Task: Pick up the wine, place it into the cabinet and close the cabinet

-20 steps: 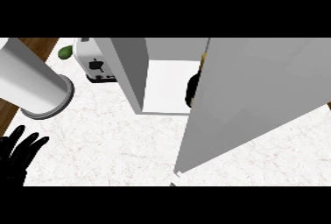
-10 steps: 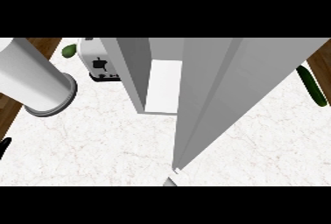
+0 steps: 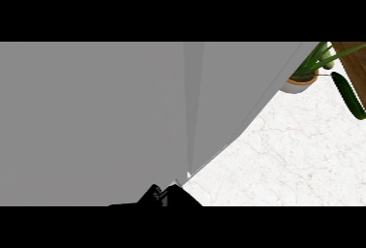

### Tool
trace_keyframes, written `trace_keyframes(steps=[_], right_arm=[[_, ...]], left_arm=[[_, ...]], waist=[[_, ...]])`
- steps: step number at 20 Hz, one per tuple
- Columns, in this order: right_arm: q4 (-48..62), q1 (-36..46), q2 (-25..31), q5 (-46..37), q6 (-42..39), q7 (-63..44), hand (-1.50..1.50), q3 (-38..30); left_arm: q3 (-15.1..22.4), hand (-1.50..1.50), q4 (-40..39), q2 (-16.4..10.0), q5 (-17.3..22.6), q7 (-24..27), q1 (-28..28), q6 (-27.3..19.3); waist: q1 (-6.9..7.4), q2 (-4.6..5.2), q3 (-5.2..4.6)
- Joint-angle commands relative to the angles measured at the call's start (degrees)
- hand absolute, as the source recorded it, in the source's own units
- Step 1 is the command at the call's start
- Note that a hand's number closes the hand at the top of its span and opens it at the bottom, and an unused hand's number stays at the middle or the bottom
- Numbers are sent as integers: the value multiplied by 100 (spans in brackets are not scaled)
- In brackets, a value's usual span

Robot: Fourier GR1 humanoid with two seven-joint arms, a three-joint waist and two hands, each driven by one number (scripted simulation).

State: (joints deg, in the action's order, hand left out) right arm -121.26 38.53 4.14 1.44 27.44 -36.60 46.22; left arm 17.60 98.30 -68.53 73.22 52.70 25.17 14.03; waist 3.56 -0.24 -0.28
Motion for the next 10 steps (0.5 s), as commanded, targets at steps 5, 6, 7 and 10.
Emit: trace_keyframes(steps=[5,6,7,10], right_arm=[[2074,1775,-406,755,7,421,150,-1191],[2358,1640,-408,1002,-130,725,150,-1226],[2556,2169,-409,1165,50,591,150,-1439],[3189,2314,-412,1518,-871,962,150,-2052]], left_arm=[[-573,-150,-459,-34,-11,245,457,810],[-612,-150,-722,-134,55,42,432,1198],[-701,-150,-566,-207,133,-50,474,1083],[-732,-150,-724,84,-60,-47,377,1149]], waist=[[-13,32,20],[-31,59,18],[13,44,19],[-107,62,21]])
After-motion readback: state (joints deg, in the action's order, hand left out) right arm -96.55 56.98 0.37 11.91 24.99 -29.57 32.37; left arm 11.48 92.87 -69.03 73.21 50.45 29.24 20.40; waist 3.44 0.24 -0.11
